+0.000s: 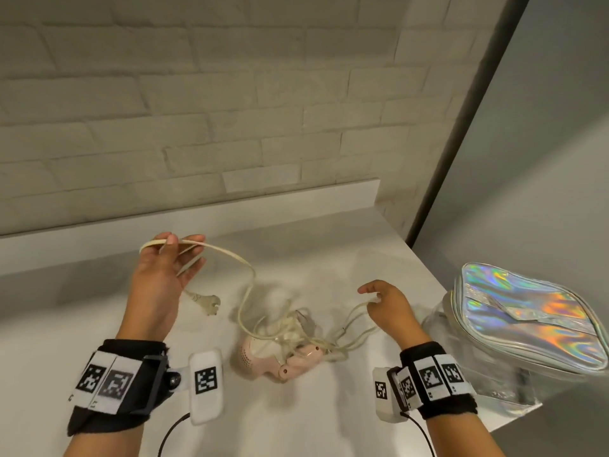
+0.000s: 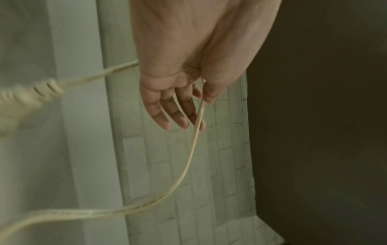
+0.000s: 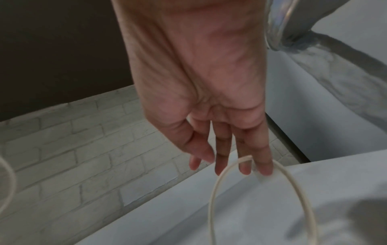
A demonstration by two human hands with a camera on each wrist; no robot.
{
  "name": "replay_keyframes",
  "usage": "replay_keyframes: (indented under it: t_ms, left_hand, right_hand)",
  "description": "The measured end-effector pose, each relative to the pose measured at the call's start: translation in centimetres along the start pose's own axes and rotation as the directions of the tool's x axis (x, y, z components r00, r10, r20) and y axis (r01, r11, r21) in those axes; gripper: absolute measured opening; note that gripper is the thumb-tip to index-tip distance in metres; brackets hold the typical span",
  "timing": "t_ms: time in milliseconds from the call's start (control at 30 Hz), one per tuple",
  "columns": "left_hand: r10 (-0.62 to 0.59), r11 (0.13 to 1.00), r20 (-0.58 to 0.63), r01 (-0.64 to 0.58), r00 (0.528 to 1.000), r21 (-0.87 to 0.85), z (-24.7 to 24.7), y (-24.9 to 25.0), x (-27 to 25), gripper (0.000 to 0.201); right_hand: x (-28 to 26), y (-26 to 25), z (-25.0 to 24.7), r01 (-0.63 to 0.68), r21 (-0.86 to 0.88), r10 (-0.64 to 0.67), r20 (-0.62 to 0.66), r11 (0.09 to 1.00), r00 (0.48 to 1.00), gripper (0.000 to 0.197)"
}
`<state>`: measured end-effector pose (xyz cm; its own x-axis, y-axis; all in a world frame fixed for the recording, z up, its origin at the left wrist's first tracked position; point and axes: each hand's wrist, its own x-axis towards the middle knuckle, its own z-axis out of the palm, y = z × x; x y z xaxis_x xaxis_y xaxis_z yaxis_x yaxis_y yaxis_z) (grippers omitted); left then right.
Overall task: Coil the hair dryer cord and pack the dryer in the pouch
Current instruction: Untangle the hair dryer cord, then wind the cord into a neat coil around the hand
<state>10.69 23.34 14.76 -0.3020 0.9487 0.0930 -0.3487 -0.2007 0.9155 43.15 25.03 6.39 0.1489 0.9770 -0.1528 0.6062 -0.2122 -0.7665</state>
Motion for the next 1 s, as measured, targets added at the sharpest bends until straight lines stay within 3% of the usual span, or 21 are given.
replay_keyframes:
  t_ms: [100, 167, 233, 300, 400, 467, 500, 533, 633, 700, 767, 900, 933, 1000]
  left_hand:
    - [-0.037, 0.996, -0.099, 0.045, 0.994, 0.080, -1.9, -1.6, 0.1, 0.020]
    - [-0.084, 0.996, -0.143, 0.086, 0.986, 0.007, -3.1, -2.9, 0.1, 0.013]
    - [-0.101, 0.993, -0.190, 0.088, 0.977, -0.078, -4.2, -4.0, -0.1, 0.012]
    - [-0.119, 0.992, -0.223, 0.110, 0.968, -0.054, -5.0, -4.7, -0.3, 0.017]
    - [-0.308, 0.923, -0.214, 0.346, 0.927, 0.169, -5.5, -4.8, -1.0, 0.031]
    - [-0.446, 0.787, -0.186, 0.483, 0.875, 0.384, -4.8, -4.9, -1.9, 0.027]
    - [-0.472, 0.725, -0.151, 0.480, 0.869, 0.494, -4.0, -4.9, -2.6, 0.022]
    - [-0.455, 0.682, -0.099, 0.418, 0.885, 0.600, -3.0, -5.1, -3.3, 0.018]
    - [-0.270, 0.628, 0.126, 0.076, 0.955, 0.774, 0.0, -6.4, -4.4, 0.012]
    - [-0.170, 0.591, 0.268, -0.120, 0.948, 0.798, 1.3, -7.9, -3.8, 0.030]
    - [-0.164, 0.532, 0.378, -0.241, 0.911, 0.812, 2.0, -9.9, -2.1, 0.048]
    - [-0.300, 0.454, 0.375, -0.215, 0.877, 0.865, 2.9, -13.0, 1.9, 0.056]
    - [-0.345, 0.405, 0.362, -0.210, 0.866, 0.890, 2.9, -13.5, 2.7, 0.057]
    - [-0.441, 0.216, 0.304, -0.228, 0.844, 0.949, 2.9, -14.1, 4.2, 0.060]
  right_hand:
    - [-1.3, -0.5, 1.2, 0.118, -0.156, -0.111, 0.054, 0.981, 0.992, 0.037]
    - [-1.9, -0.7, 2.4, 0.226, -0.217, -0.194, 0.160, 0.950, 0.968, 0.036]
    - [-2.4, -0.6, 3.4, 0.229, -0.204, -0.151, 0.341, 0.952, 0.928, 0.041]
    - [-2.7, -0.2, 3.8, 0.206, -0.249, -0.067, 0.474, 0.946, 0.878, 0.049]
    - [-2.6, 0.7, 3.3, 0.196, -0.360, 0.019, 0.514, 0.912, 0.858, 0.054]
    - [-2.5, 0.9, 2.9, 0.233, -0.437, 0.040, 0.530, 0.869, 0.847, 0.040]
    - [-2.4, 0.8, 2.9, 0.253, -0.459, 0.044, 0.543, 0.852, 0.838, 0.030]
    - [-2.3, 0.7, 3.1, 0.261, -0.461, 0.042, 0.550, 0.848, 0.834, 0.024]
    - [-2.4, 0.2, 3.8, 0.234, -0.365, -0.010, 0.524, 0.901, 0.852, 0.004]
    - [-2.6, 0.0, 4.0, 0.206, -0.213, -0.082, 0.476, 0.955, 0.875, 0.015]
    - [-2.7, -0.3, 3.9, 0.197, -0.084, -0.141, 0.438, 0.977, 0.888, 0.024]
    - [-2.8, -0.8, 3.9, 0.232, -0.057, -0.191, 0.401, 0.971, 0.896, 0.017]
    - [-2.8, -0.9, 4.0, 0.235, -0.056, -0.194, 0.397, 0.970, 0.897, 0.021]
    - [-2.8, -1.0, 4.0, 0.231, -0.047, -0.195, 0.386, 0.972, 0.902, 0.032]
